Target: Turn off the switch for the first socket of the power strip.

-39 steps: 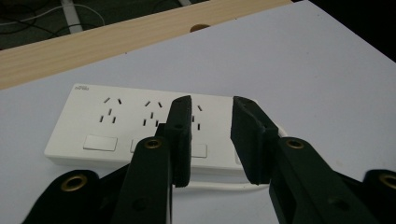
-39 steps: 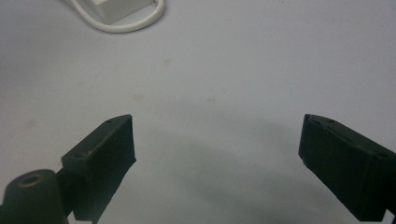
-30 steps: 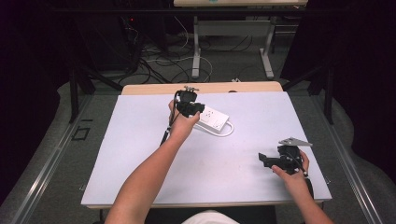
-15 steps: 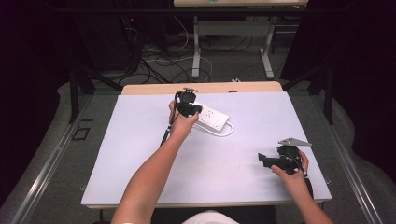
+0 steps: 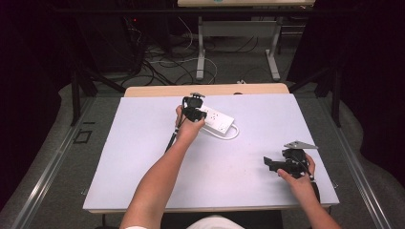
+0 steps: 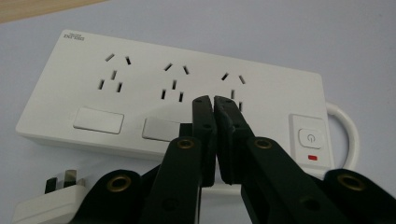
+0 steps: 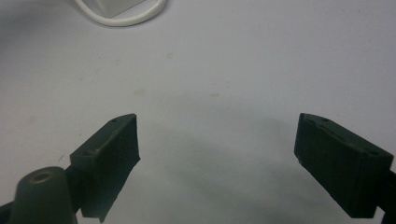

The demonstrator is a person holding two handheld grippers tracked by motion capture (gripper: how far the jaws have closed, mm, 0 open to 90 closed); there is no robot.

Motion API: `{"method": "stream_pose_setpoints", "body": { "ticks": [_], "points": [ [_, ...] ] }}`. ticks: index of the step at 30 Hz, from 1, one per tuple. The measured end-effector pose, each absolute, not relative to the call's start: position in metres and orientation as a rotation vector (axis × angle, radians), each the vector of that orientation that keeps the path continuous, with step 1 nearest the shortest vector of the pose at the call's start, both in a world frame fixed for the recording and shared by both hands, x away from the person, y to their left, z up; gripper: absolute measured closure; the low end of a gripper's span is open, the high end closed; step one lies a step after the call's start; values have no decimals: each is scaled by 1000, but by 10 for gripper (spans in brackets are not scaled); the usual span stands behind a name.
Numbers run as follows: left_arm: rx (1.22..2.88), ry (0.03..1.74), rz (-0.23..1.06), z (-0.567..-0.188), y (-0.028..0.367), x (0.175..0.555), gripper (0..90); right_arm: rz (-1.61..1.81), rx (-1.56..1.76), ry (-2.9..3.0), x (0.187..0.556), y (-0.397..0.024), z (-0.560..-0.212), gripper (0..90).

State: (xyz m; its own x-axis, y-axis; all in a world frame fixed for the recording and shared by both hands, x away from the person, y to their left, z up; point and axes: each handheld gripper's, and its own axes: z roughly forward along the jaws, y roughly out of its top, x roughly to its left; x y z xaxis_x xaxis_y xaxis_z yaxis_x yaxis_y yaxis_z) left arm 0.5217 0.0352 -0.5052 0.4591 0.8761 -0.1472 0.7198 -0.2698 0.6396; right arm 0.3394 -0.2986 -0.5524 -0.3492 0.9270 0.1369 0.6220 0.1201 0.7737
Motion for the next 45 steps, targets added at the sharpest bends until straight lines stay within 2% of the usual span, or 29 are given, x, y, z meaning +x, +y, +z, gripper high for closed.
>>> {"method": "stream_pose_setpoints", "body": {
  "ticks": [19, 45],
  "points": [
    [2099, 1328, 248, -521, 31, 528, 886, 1097, 1503, 2029, 339, -298, -552, 135],
    [2145, 1316, 310, -521, 23, 527, 892, 1099, 1509, 2037, 340, -298, -553, 140]
  ]
}}
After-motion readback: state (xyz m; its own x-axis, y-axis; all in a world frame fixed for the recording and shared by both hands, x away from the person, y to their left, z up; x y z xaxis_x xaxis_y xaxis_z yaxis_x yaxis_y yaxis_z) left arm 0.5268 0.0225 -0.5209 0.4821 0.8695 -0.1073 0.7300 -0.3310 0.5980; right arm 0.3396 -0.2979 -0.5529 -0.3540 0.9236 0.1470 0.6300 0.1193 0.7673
